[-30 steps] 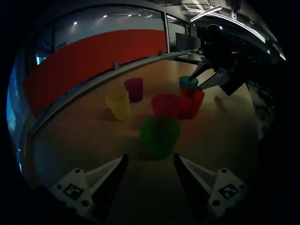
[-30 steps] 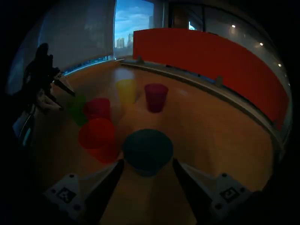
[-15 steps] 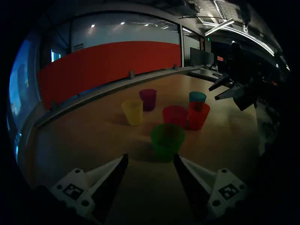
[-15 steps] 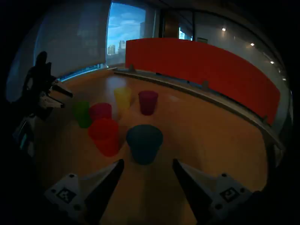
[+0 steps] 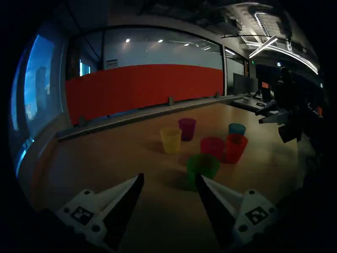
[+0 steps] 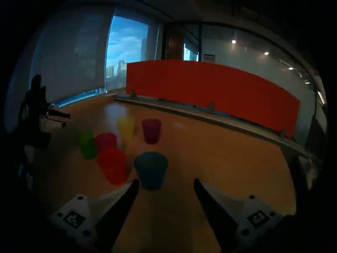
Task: Pour water
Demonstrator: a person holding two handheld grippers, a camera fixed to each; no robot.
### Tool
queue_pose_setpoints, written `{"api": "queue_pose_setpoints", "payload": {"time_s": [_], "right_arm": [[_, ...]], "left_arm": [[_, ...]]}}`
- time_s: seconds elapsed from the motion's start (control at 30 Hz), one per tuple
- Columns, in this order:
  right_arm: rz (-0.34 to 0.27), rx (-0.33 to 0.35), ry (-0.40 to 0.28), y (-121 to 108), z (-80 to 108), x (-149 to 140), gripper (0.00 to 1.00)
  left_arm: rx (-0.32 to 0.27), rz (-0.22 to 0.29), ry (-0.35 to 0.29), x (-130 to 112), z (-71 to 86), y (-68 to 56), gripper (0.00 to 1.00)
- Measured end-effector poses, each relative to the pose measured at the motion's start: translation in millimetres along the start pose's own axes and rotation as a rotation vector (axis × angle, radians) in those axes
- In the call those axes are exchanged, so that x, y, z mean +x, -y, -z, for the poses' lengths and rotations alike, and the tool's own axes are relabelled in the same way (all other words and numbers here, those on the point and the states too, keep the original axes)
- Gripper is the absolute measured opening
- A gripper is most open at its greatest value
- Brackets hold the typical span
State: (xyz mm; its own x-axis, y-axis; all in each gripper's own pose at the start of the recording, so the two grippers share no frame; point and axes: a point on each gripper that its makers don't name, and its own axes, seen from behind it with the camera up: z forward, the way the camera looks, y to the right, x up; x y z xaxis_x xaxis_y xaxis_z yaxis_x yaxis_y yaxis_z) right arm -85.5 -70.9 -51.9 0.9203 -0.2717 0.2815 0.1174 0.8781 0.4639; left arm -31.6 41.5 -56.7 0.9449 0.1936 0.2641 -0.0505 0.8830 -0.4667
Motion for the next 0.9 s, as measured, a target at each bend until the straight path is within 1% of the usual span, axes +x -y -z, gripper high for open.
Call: {"api": "queue_pose_setpoints", "payload": {"time_s": [0.2,0.3,0.4,0.53,0.6,0.8,0.9], "right_arm": [[-0.013,-0.11,-0.065,-17.5,4.9,9.6,1.0],[-0.03,-0.163,-0.101,-25.9,5.1,12.3,1.0],[-0.052,-0.218,-0.14,-33.7,7.0,17.5,1.0],[-0.079,-0.291,-0.209,-42.6,12.2,30.8,1.0],[-0.085,-0.317,-0.235,-45.5,14.2,36.4,1.0],[-0.101,-0.398,-0.291,-55.9,20.4,49.3,1.0],[-0.106,-0.431,-0.314,-58.9,22.6,54.5,1.0]], "left_arm": [[0.071,0.022,-0.08,15.0,9.3,8.7,0.89],[0.102,0.065,-0.127,22.5,12.9,12.1,0.89],[0.121,0.117,-0.168,28.4,15.9,14.8,0.89],[0.161,0.167,-0.211,34.4,19.2,23.1,0.89],[0.18,0.18,-0.227,36.8,20.6,26.8,0.89],[0.244,0.192,-0.285,50.6,28.6,37.5,0.89],[0.274,0.212,-0.316,58.2,33.5,43.9,0.89]]}}
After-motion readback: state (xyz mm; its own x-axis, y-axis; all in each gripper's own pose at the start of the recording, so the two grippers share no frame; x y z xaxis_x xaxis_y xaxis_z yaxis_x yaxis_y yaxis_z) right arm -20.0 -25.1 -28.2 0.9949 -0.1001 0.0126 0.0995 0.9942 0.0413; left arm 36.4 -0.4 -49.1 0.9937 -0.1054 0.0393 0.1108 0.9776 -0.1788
